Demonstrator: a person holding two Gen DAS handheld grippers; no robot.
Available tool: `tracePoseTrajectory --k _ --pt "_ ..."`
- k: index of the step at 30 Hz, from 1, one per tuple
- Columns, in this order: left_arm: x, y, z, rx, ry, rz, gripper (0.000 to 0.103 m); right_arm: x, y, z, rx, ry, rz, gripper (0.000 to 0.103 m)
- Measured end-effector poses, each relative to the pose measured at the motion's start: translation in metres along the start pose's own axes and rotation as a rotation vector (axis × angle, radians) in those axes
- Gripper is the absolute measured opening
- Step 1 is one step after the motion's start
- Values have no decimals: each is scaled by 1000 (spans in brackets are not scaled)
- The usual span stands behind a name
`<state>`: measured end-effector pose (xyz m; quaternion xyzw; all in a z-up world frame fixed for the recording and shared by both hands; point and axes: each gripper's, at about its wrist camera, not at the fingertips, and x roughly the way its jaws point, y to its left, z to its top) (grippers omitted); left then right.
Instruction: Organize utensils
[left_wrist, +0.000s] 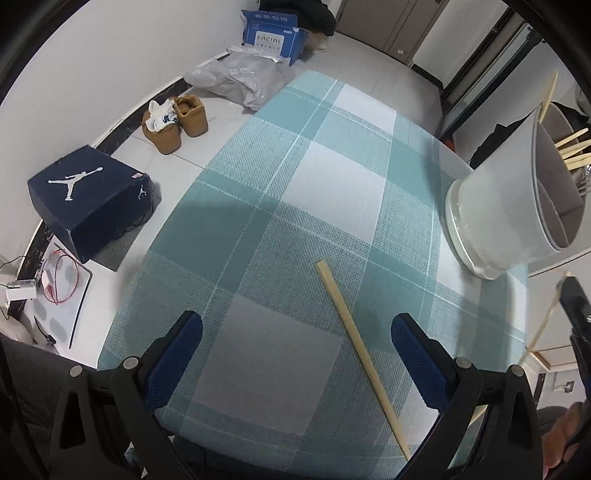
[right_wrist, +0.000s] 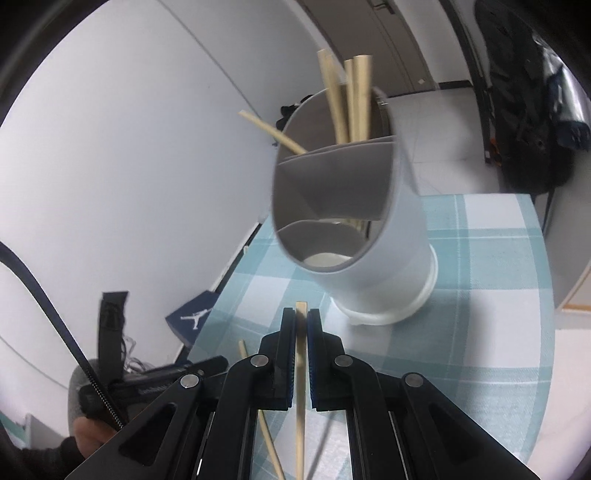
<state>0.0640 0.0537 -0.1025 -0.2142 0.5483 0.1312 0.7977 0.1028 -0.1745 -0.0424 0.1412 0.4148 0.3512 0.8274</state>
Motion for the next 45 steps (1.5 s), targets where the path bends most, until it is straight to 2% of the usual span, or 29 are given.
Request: tracePoseTrajectory --k 5,7,11,14,17,18,19,21,24,25,30,33,38,41,43,45 --pt "9 -9 6 18 33 8 86 -19 -10 1 18 -44 28 5" --pt "13 -13 8 24 53 12 71 -27 -16 1 22 -55 38 5" --pt "18 -29 11 95 82 82 63 -41 -26 5 30 -80 55 5" --pt "20 -32 13 80 104 103 59 -46 -29 6 31 -94 56 5" --pt "21 -37 17 84 125 114 35 -49 -33 7 40 -101 55 5" --pt "21 -39 19 85 134 87 19 -49 -34 8 44 -101 58 5" --pt "23 -40 20 75 140 63 15 -50 -36 8 51 -106 66 5" --pt "24 -43 21 54 130 73 15 -51 -38 10 43 -120 79 5" --pt "27 -55 21 79 114 104 13 -51 -36 12 17 -132 78 5" --pt "28 -59 20 92 120 100 6 -48 -34 12 13 -132 77 5" --pt "29 -69 23 114 113 92 3 -55 -35 10 6 -141 84 5" --pt "21 -74 23 139 74 84 3 -60 -38 11 12 -158 83 5" --pt "-8 -80 18 148 -29 20 3 -67 -40 12 20 -180 76 5" --pt "-33 -85 11 166 -129 -23 3 -71 -35 11 3 -193 67 5" --pt "-49 -90 7 178 -187 -22 3 -73 -30 10 -10 -205 55 5" --pt "-67 -93 2 190 -240 -59 3 -76 -26 8 -25 -216 50 5"
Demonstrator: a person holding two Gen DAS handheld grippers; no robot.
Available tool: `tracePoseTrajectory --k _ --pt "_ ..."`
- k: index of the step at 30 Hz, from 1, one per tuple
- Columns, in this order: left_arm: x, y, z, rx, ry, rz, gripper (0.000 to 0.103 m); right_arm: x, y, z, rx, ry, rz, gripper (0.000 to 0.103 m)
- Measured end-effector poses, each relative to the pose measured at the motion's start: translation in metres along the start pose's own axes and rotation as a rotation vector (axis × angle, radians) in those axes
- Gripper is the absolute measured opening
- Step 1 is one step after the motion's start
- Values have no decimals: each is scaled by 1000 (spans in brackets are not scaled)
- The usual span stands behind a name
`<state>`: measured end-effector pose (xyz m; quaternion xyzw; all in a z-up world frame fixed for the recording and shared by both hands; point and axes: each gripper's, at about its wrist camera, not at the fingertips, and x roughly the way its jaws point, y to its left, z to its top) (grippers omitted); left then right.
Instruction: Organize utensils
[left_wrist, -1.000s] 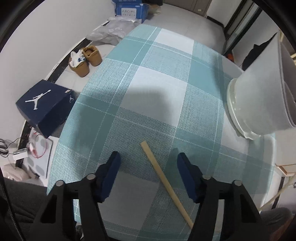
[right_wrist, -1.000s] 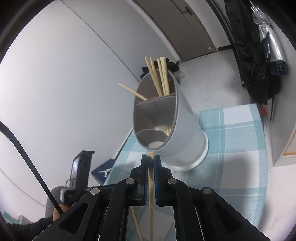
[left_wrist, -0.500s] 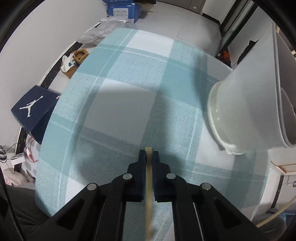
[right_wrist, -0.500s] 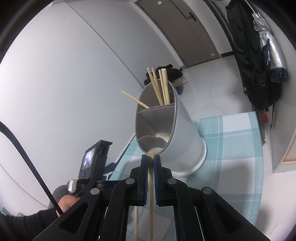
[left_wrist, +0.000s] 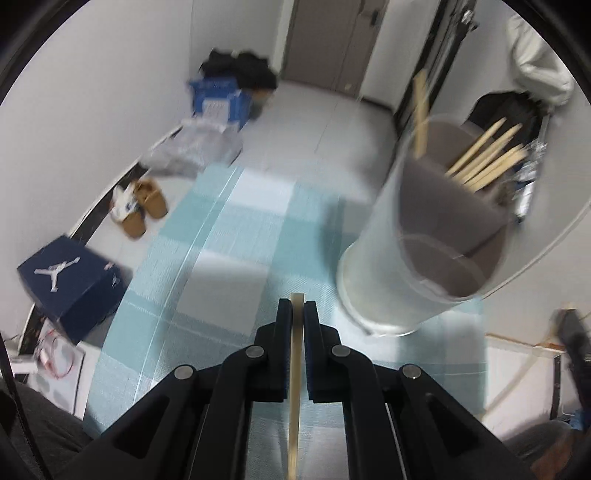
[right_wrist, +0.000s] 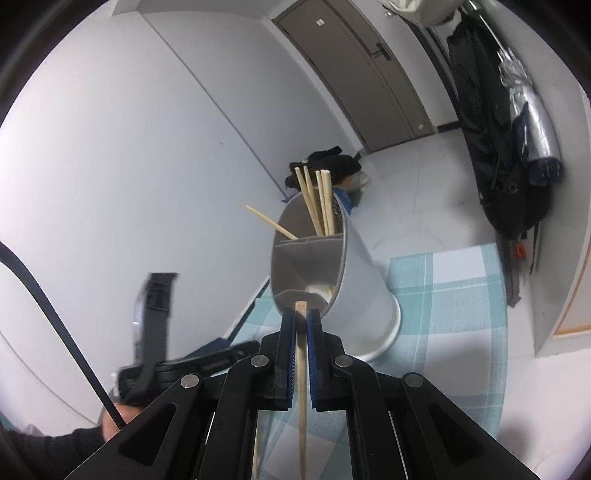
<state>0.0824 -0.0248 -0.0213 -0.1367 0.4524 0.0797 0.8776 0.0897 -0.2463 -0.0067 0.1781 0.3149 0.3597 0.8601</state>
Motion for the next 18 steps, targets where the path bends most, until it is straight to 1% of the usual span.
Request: tracePoseTrajectory --k 4,6,8,11,15,18 --pt "-26 -10 -3 48 -100 5 3 -3 7 -3 -25 -16 -35 5" --pt "-30 -10 -6 67 -130 -6 3 -3 11 -6 -35 -25 -71 5" --pt "-29 -4 -6 68 -139 -24 3 -1 14 -8 -39 -23 -91 5" --pt "-29 4 -5 63 -151 -44 3 -1 20 -11 -52 -22 -91 5" --pt "-36 13 -4 60 -177 -72 2 -2 34 -13 -92 -27 -116 5" --pt "-42 16 -5 57 -181 -98 2 -3 46 -14 -129 -29 -130 5"
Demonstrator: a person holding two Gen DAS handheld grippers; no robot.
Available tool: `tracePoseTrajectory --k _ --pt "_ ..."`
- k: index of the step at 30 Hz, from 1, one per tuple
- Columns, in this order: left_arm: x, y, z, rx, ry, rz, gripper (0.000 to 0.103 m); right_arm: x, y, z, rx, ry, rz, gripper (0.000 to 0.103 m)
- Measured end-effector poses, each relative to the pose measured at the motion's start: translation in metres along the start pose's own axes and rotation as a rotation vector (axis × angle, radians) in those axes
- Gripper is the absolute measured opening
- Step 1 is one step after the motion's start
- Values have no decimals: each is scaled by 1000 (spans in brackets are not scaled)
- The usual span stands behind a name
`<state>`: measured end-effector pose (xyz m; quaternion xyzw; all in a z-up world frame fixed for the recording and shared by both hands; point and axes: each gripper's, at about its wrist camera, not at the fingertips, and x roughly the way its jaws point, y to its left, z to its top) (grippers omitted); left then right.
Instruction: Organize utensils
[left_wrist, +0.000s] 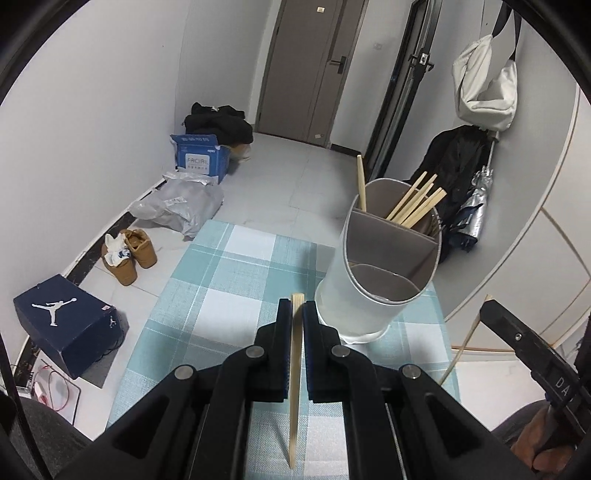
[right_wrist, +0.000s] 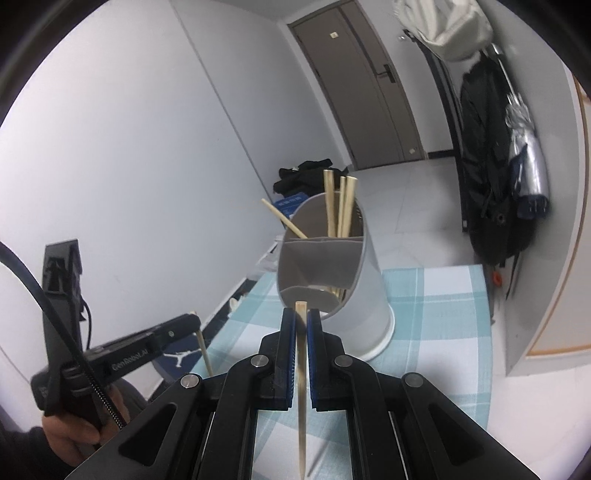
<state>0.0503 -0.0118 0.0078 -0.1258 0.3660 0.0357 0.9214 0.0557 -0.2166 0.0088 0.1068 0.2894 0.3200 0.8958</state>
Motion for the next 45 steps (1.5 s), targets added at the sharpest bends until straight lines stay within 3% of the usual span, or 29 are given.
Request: tracePoseTrajectory --k 11,22,28,33,35,37,38,41,45 --pt "-27 3 7 30 -68 -54 2 -11 21 5 -40 -41 -22 5" --pt "-35 -11 25 131 -69 -86 0 -24 30 27 -79 -100 -21 5" --pt "-29 8 35 77 -32 -168 0 -22 23 31 -68 -100 -18 5" --pt "-3 36 39 -14 55 -124 0 -17 16 28 -50 -81 -2 5" --pt "16 55 40 -57 131 -86 11 -15 15 25 -52 -72 1 5" --pt "31 75 40 -100 176 -22 38 -11 12 20 -48 -56 11 5" --pt "38 87 40 -122 189 7 42 -9 10 18 -44 -51 16 5" --pt "54 124 41 -205 211 121 48 -4 3 14 -20 -36 39 5" --pt "85 167 31 -352 318 152 50 -1 -1 11 -6 -24 59 5"
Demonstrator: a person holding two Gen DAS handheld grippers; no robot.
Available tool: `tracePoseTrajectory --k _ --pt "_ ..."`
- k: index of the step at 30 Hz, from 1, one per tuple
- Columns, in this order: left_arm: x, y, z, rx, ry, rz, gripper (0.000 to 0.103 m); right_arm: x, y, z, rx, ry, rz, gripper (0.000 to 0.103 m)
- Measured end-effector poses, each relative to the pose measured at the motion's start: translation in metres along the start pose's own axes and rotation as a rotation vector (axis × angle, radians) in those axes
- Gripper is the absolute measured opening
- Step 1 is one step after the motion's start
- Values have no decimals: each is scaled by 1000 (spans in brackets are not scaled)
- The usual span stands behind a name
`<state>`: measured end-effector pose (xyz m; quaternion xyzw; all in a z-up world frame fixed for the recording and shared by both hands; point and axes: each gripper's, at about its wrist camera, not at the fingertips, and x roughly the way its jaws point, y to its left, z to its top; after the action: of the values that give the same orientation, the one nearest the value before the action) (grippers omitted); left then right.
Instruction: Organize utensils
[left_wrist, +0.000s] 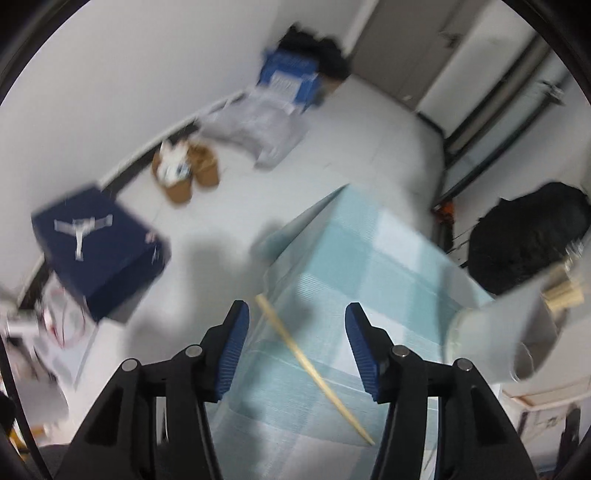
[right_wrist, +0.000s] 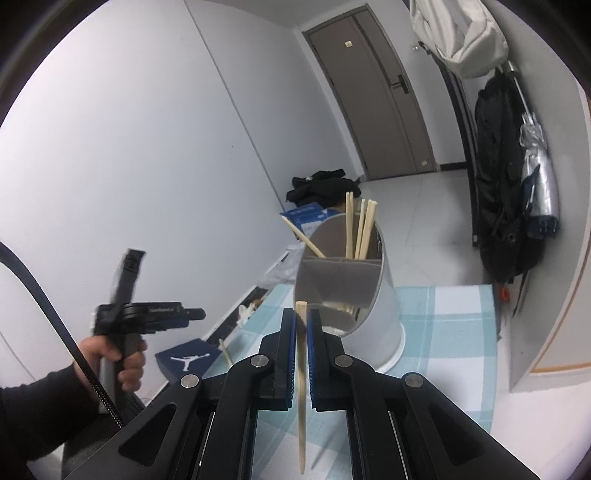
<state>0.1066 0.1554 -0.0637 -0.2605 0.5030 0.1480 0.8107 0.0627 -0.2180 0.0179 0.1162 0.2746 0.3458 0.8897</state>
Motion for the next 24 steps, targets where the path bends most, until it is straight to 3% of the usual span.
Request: tracePoseTrajectory --k 2,6,14,16,19,24 --pt "12 9 2 -47 17 12 50 3 -3 1 7 3 18 5" --pt "37 15 4 -82 78 -33 50 10 -5 5 19 6 40 5" --pt "63 31 11 -218 116 -50 46 22 -6 4 36 29 51 5" --pt "67 32 11 -229 124 -60 27 23 -7 3 38 33 46 5" --pt "69 32 12 -245 133 -70 7 24 -7 3 40 37 44 5" --pt "58 29 13 -239 79 -54 1 25 -6 3 36 38 38 5"
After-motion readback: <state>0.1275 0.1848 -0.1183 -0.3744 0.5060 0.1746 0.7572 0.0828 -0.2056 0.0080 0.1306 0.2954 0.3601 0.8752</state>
